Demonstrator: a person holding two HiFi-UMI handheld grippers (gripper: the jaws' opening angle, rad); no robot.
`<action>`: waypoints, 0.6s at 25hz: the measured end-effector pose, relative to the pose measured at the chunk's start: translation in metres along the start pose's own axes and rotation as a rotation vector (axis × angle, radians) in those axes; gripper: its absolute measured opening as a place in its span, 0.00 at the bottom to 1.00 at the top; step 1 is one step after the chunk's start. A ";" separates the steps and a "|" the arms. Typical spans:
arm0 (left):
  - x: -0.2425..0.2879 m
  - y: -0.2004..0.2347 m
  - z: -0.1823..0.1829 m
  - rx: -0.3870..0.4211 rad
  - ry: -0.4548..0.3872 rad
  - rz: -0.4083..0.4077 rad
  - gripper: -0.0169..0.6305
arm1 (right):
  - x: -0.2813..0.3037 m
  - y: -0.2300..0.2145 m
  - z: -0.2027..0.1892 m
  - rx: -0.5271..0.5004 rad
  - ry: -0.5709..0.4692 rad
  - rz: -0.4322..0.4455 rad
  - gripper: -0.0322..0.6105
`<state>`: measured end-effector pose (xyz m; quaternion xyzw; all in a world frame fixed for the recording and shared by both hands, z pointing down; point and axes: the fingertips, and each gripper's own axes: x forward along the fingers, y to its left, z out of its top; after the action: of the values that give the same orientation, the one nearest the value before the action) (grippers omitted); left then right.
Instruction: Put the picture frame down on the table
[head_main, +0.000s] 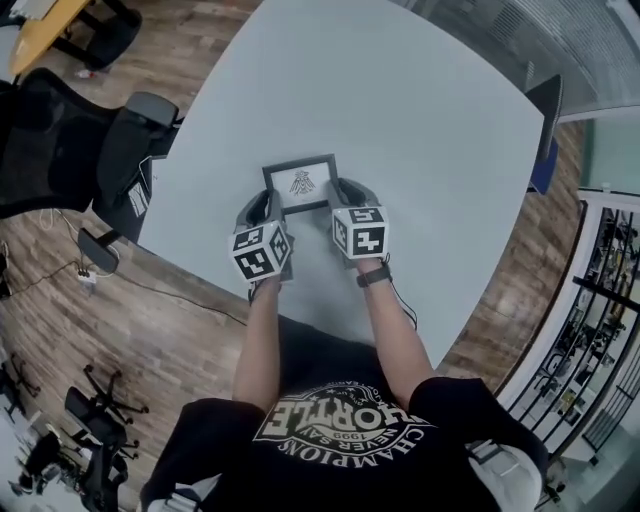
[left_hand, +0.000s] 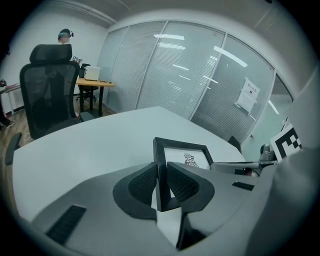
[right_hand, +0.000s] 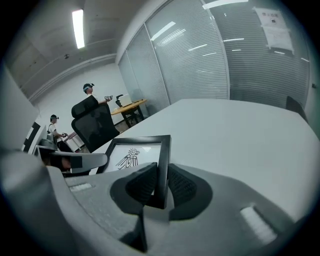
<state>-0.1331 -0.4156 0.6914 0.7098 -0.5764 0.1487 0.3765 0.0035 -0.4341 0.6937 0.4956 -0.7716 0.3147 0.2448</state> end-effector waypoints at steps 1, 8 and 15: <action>0.007 0.003 -0.004 -0.001 0.016 0.003 0.14 | 0.007 -0.002 -0.004 -0.001 0.014 -0.004 0.16; 0.049 0.021 -0.027 -0.005 0.117 0.012 0.14 | 0.046 -0.016 -0.023 -0.010 0.103 -0.031 0.16; 0.067 0.029 -0.043 0.000 0.176 0.020 0.14 | 0.064 -0.023 -0.040 0.004 0.172 -0.062 0.16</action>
<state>-0.1307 -0.4346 0.7740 0.6883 -0.5482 0.2143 0.4240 0.0029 -0.4514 0.7703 0.4911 -0.7313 0.3500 0.3186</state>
